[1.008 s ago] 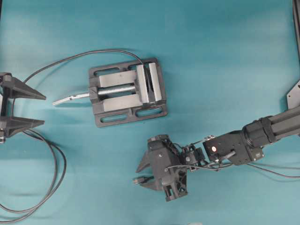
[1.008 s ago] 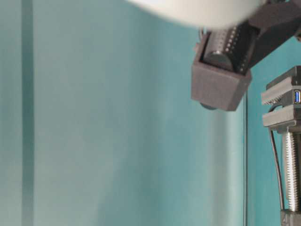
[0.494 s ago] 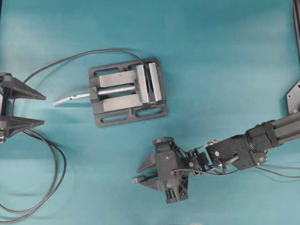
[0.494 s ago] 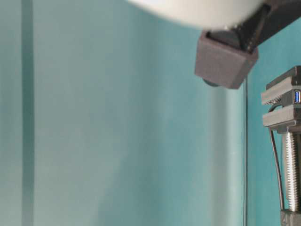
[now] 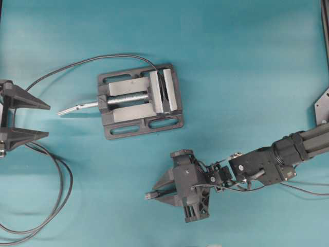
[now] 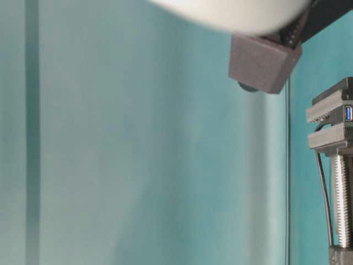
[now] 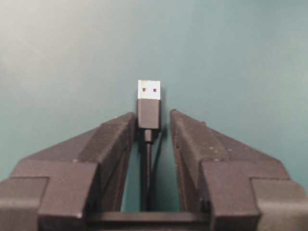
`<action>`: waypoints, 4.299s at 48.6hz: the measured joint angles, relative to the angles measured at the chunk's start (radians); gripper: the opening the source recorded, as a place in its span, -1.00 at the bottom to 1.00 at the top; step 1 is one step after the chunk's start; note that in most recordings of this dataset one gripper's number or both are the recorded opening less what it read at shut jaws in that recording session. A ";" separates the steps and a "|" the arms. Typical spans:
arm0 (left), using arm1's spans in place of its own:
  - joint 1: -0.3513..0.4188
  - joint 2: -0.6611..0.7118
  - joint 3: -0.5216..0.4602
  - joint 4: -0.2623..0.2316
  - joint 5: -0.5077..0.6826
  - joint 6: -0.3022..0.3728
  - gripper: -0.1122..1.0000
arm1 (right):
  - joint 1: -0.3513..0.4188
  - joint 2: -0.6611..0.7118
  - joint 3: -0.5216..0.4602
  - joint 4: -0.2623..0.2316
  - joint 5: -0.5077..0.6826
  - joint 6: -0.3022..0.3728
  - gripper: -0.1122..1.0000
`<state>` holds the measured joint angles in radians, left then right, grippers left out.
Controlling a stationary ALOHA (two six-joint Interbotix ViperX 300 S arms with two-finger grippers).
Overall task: Insert the USB cable into the fixed female connector.
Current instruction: 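Close the right gripper on the black USB cable behind the plug, then lift the cable with the right gripper and swing it toward the vise, then align the silver USB plug with the blue female connector in the vise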
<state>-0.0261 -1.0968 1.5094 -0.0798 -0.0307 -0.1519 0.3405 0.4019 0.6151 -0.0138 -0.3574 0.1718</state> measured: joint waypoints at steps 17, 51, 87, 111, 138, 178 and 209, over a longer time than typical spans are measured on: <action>0.000 0.000 0.000 -0.002 -0.002 -0.002 0.95 | 0.014 0.002 0.003 0.000 -0.021 -0.005 -0.43; 0.000 0.000 0.057 -0.002 -0.055 -0.026 0.95 | 0.041 0.044 -0.021 0.064 -0.083 -0.020 -0.44; 0.000 -0.003 0.057 0.000 -0.055 -0.029 0.95 | 0.097 0.063 -0.021 0.614 -0.199 -0.311 -0.44; 0.000 -0.003 0.058 -0.002 -0.055 -0.029 0.95 | 0.121 0.069 -0.040 1.177 -0.423 -0.598 -0.44; 0.000 -0.003 0.058 -0.002 -0.055 -0.029 0.95 | 0.181 0.152 -0.301 1.835 -0.788 -1.075 -0.44; 0.000 -0.003 0.058 -0.002 -0.055 -0.029 0.95 | 0.164 0.247 -0.472 2.049 -1.094 -1.026 -0.44; -0.002 -0.003 0.058 -0.002 -0.055 -0.029 0.95 | 0.146 0.291 -0.541 2.075 -1.184 -1.003 -0.44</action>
<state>-0.0276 -1.0999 1.5677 -0.0813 -0.0859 -0.1810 0.4863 0.6934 0.0736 2.0617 -1.5417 -0.8314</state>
